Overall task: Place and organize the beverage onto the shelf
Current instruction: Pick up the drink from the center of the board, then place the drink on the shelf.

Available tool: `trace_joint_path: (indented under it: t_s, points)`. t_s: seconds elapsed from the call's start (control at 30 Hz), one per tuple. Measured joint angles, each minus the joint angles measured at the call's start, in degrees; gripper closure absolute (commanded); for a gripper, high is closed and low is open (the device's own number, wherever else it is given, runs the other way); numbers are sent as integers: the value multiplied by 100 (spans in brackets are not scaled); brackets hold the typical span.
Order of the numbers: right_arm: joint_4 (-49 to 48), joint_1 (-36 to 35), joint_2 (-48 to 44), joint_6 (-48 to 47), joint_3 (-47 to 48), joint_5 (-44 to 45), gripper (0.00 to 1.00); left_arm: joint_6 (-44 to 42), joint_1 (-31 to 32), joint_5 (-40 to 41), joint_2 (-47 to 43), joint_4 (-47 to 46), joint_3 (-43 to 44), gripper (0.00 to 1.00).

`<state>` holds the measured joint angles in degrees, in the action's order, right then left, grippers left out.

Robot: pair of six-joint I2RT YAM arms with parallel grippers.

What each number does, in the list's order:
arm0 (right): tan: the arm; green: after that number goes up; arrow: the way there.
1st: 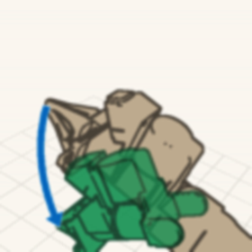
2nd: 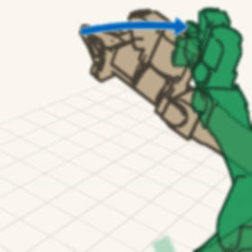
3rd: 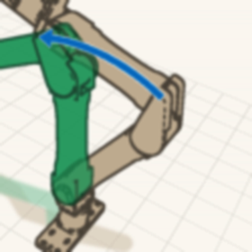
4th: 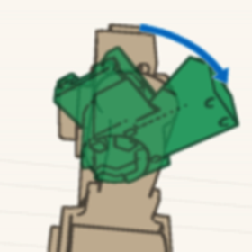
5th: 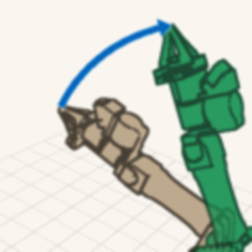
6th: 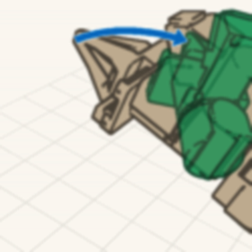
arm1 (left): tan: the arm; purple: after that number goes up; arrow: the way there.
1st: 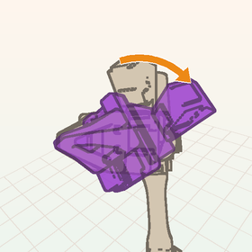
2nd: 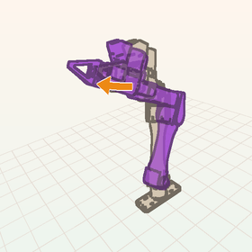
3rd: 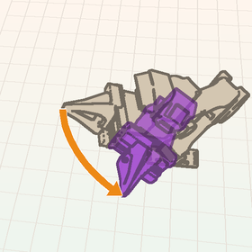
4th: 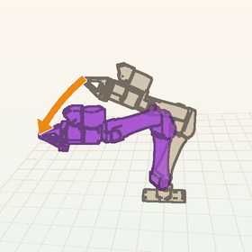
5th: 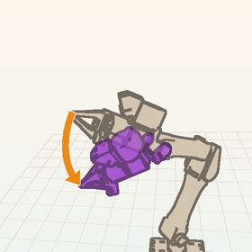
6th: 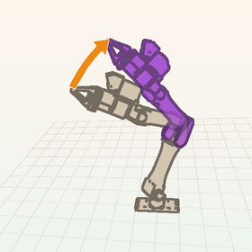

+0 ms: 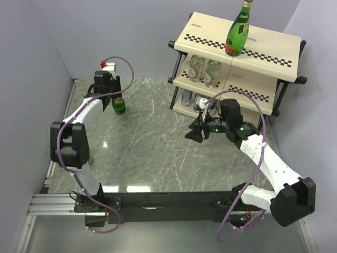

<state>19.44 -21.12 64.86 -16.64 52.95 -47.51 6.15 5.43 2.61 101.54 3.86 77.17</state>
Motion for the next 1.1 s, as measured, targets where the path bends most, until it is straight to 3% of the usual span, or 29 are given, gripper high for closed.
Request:
trace_joint_path:
  t_s: [0.07, 0.2, 0.5, 0.73, 0.93, 1.03, 1.1]
  points:
    - [22, 0, 4, -2, 2, 2, 38, 0, 0, -4, 0, -7, 0, 60]
    - [42, 0, 15, -26, 7, 2, 38, -107, -2, -33, 0, -48, 0, 100]
    - [90, -2, 24, -105, 31, -2, 38, -151, 243, -81, -560, -118, -577, 100]
    - [-321, -63, -33, -212, -227, -140, 36, 42, 1029, -179, -1620, 297, -994, 100]
    - [-1320, -380, -433, -264, -1241, -129, 20, 494, 1779, -330, -2640, 417, -1342, 100]
    - [-2308, -662, -761, -157, -1862, 184, 6, 728, 2124, -376, -2944, 492, -1445, 100]
    - [-3016, -872, -955, -74, -2245, 407, 5, 861, 2358, -378, -3036, 586, -1449, 100]
